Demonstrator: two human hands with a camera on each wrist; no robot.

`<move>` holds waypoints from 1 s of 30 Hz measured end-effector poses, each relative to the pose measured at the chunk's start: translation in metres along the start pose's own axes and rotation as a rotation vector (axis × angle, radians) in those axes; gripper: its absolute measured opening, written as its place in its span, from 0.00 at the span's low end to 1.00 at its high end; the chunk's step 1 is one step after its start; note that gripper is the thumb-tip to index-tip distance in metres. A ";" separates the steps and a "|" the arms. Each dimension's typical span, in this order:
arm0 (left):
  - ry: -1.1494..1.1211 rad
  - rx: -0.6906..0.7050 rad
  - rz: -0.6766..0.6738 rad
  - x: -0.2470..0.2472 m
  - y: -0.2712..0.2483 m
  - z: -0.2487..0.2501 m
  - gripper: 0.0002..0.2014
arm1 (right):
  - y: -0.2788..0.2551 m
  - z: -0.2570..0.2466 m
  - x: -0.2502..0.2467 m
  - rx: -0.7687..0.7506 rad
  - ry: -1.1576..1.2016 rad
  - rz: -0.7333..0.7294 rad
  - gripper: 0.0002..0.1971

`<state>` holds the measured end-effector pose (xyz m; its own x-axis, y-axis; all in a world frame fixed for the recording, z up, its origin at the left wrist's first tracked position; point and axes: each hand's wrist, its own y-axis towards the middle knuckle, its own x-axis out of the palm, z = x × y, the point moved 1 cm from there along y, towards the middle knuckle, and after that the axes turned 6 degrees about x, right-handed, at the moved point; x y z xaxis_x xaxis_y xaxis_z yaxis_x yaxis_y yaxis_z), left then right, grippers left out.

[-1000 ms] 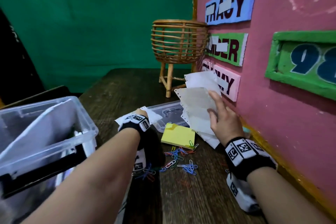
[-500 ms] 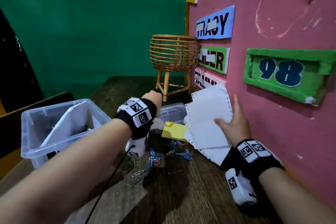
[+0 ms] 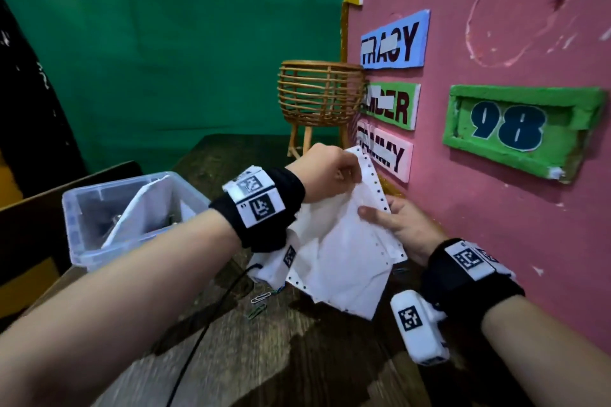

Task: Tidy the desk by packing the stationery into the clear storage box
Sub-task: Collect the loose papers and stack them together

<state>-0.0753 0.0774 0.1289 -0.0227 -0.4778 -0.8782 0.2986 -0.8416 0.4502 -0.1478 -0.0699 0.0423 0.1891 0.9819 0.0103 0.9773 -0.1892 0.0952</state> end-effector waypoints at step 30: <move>-1.150 -0.386 0.281 0.037 -0.040 -0.024 0.04 | -0.005 -0.004 0.013 0.052 -0.005 -0.068 0.28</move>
<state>-0.0652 0.0991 0.0745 -0.6763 -0.7363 -0.0206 0.6845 -0.6385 0.3520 -0.1507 -0.0566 0.0462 0.1228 0.9924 0.0009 0.9915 -0.1227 0.0440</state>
